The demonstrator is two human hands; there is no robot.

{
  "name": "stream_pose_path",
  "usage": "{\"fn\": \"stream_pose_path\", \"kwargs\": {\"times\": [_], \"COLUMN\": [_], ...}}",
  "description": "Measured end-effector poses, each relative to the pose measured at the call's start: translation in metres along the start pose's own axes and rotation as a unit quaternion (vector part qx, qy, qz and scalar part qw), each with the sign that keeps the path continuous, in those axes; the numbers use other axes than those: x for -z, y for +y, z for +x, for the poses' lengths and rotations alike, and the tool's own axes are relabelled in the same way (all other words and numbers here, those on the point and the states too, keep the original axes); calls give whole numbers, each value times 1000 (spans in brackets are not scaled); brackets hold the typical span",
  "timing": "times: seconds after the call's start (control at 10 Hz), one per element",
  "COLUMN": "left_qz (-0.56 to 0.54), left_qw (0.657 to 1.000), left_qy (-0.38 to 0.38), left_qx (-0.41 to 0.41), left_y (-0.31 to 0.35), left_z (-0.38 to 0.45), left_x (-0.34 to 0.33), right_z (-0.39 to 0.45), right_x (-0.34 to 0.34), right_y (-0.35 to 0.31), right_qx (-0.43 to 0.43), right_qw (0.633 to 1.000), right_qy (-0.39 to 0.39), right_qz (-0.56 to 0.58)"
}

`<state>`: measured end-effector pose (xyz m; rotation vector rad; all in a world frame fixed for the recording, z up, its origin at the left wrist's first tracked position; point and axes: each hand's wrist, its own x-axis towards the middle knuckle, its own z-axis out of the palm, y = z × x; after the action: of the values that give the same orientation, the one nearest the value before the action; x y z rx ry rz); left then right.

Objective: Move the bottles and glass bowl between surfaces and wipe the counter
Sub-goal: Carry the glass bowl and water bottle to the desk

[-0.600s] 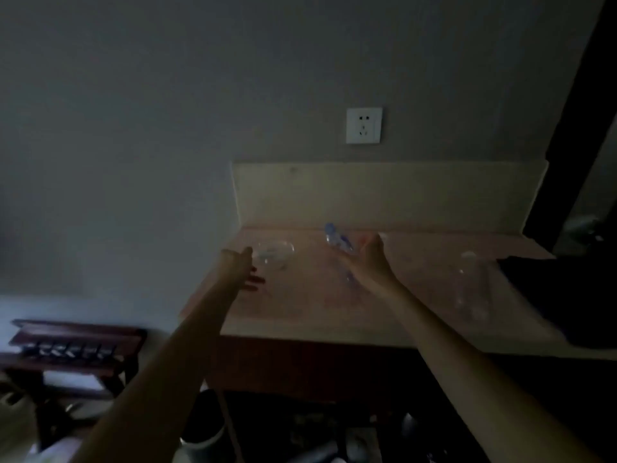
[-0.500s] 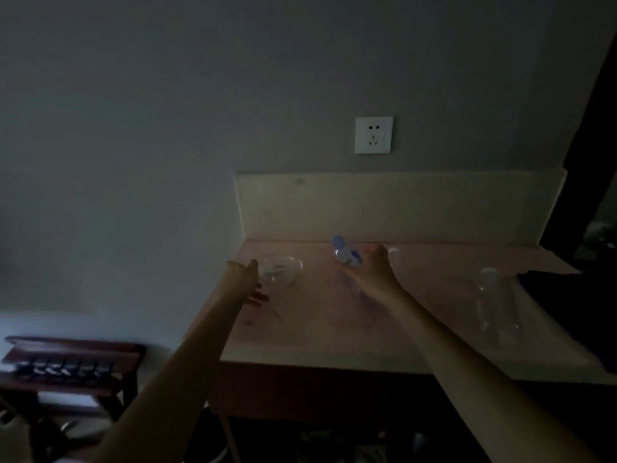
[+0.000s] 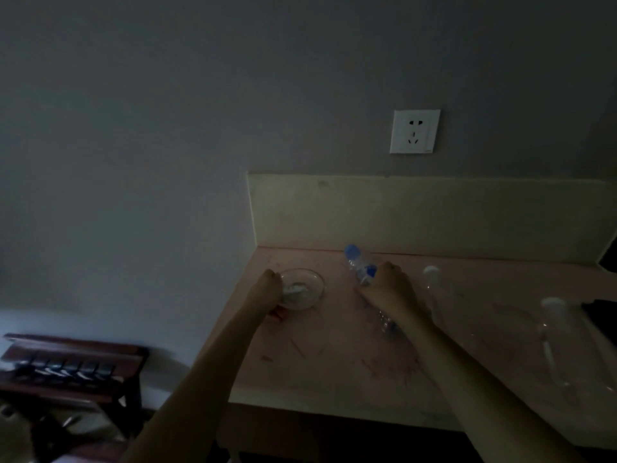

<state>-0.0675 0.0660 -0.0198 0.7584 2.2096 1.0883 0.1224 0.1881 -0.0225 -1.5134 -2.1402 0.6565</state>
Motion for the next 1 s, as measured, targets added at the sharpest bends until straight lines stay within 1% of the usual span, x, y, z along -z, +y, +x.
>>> {"fn": "stream_pose_path", "kwargs": {"times": [0.1, 0.2, 0.3, 0.4, 0.5, 0.6, 0.7, 0.8, 1.0], "left_qz": [12, -20, -72, -81, -47, -90, -148, -182, -229], "left_qw": [999, 996, 991, 979, 958, 940, 910, 873, 780], "left_qy": [25, 66, 106, 182, 283, 327, 373, 425, 528], "left_qx": [-24, -60, -47, -39, -25, 33, 99, 157, 245], "left_y": [-6, -15, -33, -60, -97, -146, -205, -264, -382], "left_z": [-1, -7, -28, -66, -123, -193, -259, -317, -408], "left_x": [6, 21, 57, 106, 150, 182, 208, 224, 246], "right_z": [-8, -26, -55, -85, -122, -174, -233, -294, -407], "right_x": [3, 9, 10, -7, -47, -90, -136, -186, -282], "right_y": [-11, -33, -61, -95, -132, -168, -196, -211, -230], "right_qx": [37, 84, 122, 127, 157, 191, 229, 248, 229], "right_qw": [997, 971, 939, 894, 858, 824, 794, 760, 709], "right_qy": [1, -32, -87, -169, -264, -341, -414, -490, -603], "right_qz": [67, 223, 309, 394, 412, 410, 383, 348, 283]}}
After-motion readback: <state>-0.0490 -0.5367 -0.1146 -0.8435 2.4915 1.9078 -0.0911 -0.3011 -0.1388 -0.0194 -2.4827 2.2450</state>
